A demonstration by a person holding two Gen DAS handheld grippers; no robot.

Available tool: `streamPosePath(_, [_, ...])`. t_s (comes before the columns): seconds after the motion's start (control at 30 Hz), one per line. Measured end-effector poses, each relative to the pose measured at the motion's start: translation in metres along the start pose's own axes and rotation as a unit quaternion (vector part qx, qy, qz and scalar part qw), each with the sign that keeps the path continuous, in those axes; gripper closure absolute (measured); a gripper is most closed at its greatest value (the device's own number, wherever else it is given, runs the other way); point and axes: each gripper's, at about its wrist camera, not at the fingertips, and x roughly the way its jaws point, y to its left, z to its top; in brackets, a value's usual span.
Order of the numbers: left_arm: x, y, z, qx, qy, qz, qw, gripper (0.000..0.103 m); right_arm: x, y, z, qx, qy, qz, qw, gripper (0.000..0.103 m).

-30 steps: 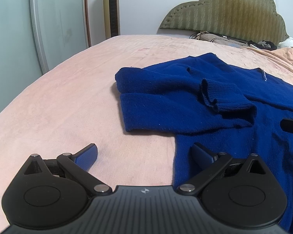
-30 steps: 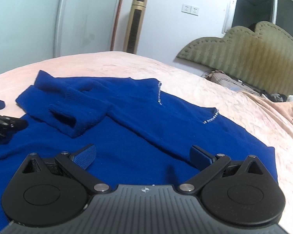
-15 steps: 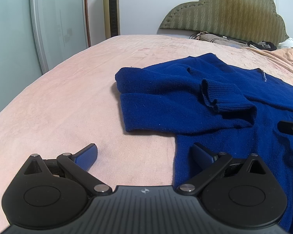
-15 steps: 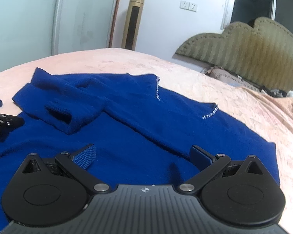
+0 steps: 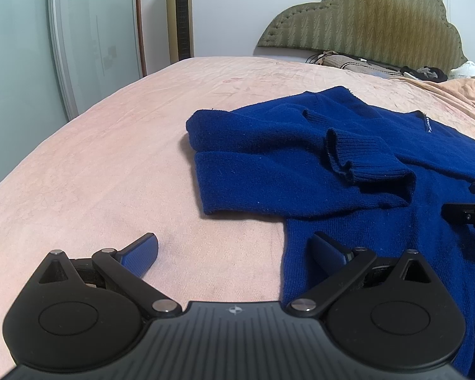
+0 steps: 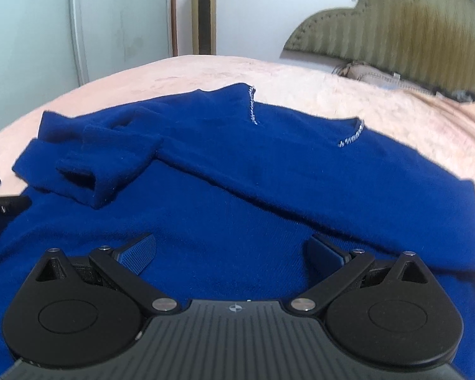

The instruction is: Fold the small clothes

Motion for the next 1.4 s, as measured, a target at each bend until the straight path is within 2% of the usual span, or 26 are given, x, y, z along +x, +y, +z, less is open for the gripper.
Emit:
streamPosePath(0.37, [-0.004,0.0,0.0,0.002,-0.006,0.0,1.0,0.0,0.002,0.001,0.001,0.003,0.003,-0.001,1.0,0.0])
streamPosePath(0.43, [-0.007,0.0,-0.001,0.004,-0.013,0.0,0.9999,0.0,0.0,0.001,0.002,0.008,0.001,-0.009,1.0,0.003])
streamPosePath(0.5, [-0.011,0.001,-0.001,0.006,-0.022,-0.008,0.9997,0.0,-0.009,0.005,0.003,0.019,-0.019,-0.035,0.999,0.01])
streamPosePath(0.57, [-0.014,0.002,0.0,0.008,-0.031,-0.013,0.9994,0.0,-0.02,0.02,0.009,-0.005,-0.049,-0.041,0.998,0.01])
streamPosePath(0.63, [-0.016,0.004,0.003,0.015,-0.038,-0.01,0.9991,0.0,-0.025,0.048,0.014,-0.072,-0.069,-0.044,0.994,0.01])
streamPosePath(0.7, [-0.018,0.005,0.008,0.03,-0.045,0.003,0.9985,0.0,-0.021,0.08,0.014,-0.152,-0.078,-0.046,0.984,0.011])
streamPosePath(0.8, [-0.019,0.012,0.012,0.041,-0.06,0.028,0.997,0.0,-0.01,0.121,0.012,-0.239,-0.079,-0.044,0.967,0.02])
streamPosePath(0.97, [-0.019,0.034,0.018,0.015,-0.056,0.034,0.9977,0.0,0.014,0.151,0.015,-0.282,-0.056,-0.047,0.957,0.036])
streamPosePath(1.0, [-0.018,0.037,0.019,0.011,-0.055,0.032,0.9979,0.0,0.019,0.153,0.016,-0.283,-0.051,-0.052,0.956,0.037])
streamPosePath(1.07, [-0.017,0.039,0.021,0.012,-0.054,0.026,0.9981,0.0,0.028,0.156,0.018,-0.282,-0.042,-0.055,0.957,0.052])
streamPosePath(1.13, [-0.017,0.037,0.024,0.021,-0.057,0.023,0.9978,0.0,0.039,0.161,0.024,-0.283,-0.032,-0.052,0.957,0.063])
streamPosePath(1.2, [-0.017,0.031,0.028,0.038,-0.065,0.02,0.9969,0.0,0.046,0.165,0.029,-0.29,-0.023,-0.042,0.956,0.077])
streamPosePath(1.23, [-0.018,0.028,0.03,0.047,-0.07,0.02,0.9963,0.0,0.049,0.167,0.031,-0.291,-0.02,-0.036,0.956,0.09])
streamPosePath(1.33, [-0.016,0.021,0.038,0.063,-0.08,0.02,0.9946,0.0,0.047,0.161,0.042,-0.264,-0.033,-0.022,0.964,0.094])
streamPosePath(1.4, [-0.009,0.018,0.046,0.064,-0.082,0.018,0.9944,0.0,0.044,0.146,0.055,-0.222,-0.046,-0.016,0.974,0.098])
